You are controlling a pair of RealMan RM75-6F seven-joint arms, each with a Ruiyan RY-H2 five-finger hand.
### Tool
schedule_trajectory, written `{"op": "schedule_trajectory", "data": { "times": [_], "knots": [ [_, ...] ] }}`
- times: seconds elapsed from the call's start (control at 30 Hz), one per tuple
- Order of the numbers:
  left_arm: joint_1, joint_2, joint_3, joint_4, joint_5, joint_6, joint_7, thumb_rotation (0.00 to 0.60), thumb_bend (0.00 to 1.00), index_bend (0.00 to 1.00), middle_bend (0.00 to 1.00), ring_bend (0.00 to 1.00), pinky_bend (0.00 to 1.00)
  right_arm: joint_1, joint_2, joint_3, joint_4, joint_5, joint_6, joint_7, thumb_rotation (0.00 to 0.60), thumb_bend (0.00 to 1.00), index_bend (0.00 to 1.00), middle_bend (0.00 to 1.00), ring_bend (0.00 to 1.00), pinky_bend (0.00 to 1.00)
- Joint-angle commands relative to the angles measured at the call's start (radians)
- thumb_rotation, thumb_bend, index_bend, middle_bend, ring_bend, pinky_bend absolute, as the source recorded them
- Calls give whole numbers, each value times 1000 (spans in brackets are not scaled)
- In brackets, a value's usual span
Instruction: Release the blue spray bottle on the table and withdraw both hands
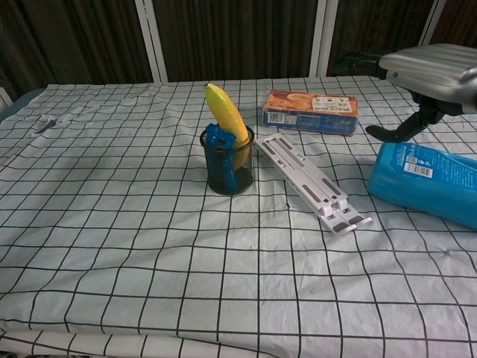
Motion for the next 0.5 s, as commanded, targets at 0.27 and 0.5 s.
{"op": "schedule_trajectory", "data": {
  "times": [0.27, 0.5],
  "knots": [
    [19, 12, 10, -12, 14, 33, 0, 600, 463, 0, 0, 0, 0, -1, 2, -9, -9, -8, 13, -3, 600, 345, 0, 0, 0, 0],
    [38, 30, 16, -42, 34, 67, 0, 600, 462, 0, 0, 0, 0, -5, 8, -14, -27, -14, 24, -12, 600, 345, 0, 0, 0, 0]
  ]
}}
